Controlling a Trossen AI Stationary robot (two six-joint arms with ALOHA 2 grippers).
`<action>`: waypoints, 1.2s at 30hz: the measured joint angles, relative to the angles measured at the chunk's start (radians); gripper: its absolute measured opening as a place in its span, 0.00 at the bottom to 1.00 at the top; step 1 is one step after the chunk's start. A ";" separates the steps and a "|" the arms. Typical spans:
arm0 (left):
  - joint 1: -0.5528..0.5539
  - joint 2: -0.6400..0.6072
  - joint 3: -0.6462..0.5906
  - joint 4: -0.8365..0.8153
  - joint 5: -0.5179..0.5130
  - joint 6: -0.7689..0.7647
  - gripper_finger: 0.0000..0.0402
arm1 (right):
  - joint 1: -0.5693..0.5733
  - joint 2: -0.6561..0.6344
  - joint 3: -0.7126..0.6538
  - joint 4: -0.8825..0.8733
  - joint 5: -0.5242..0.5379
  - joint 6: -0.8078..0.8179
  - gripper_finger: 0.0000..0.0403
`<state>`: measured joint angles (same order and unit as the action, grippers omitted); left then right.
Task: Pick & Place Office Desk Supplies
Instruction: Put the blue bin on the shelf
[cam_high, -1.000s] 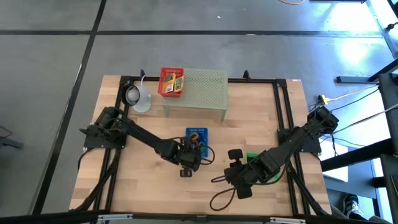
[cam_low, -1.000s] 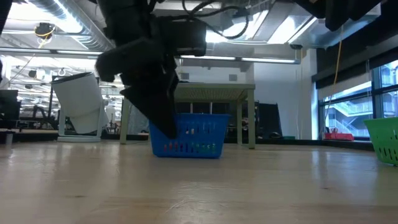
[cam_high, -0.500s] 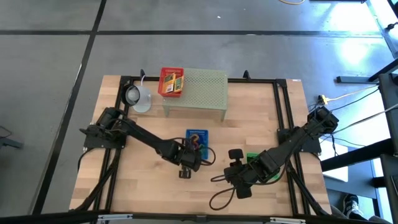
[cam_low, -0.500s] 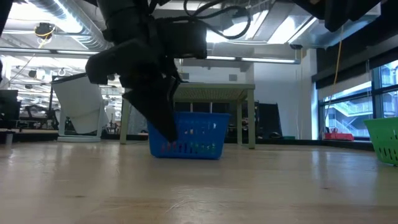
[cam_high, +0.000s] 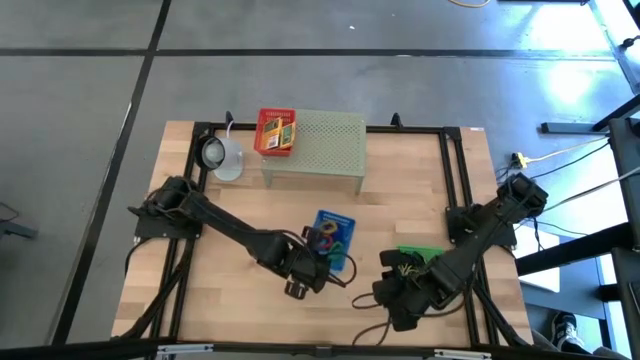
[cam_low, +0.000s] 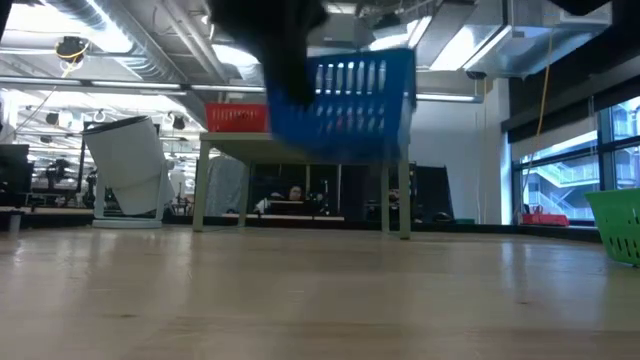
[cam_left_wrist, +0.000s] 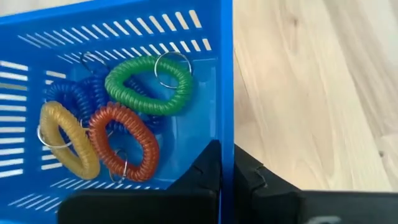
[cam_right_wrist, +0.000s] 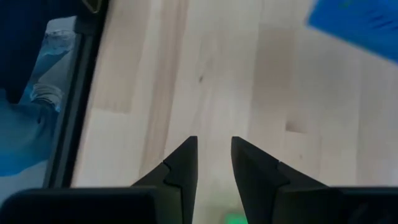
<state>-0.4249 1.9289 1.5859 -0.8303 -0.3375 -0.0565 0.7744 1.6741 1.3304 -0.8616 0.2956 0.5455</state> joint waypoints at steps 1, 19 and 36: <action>-0.001 0.000 0.030 -0.022 -0.014 0.016 0.00 | 0.010 0.000 0.000 0.000 0.005 0.006 0.24; 0.300 -0.003 0.375 -0.314 -0.001 0.586 0.01 | 0.092 0.000 0.000 0.000 0.064 0.049 0.24; 0.630 -0.010 0.368 -0.352 0.145 0.532 0.01 | 0.095 0.000 0.000 0.000 0.067 0.075 0.24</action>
<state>0.2050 1.9187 1.9535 -1.1824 -0.1922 0.4752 0.8692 1.6745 1.3302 -0.8612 0.3626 0.6209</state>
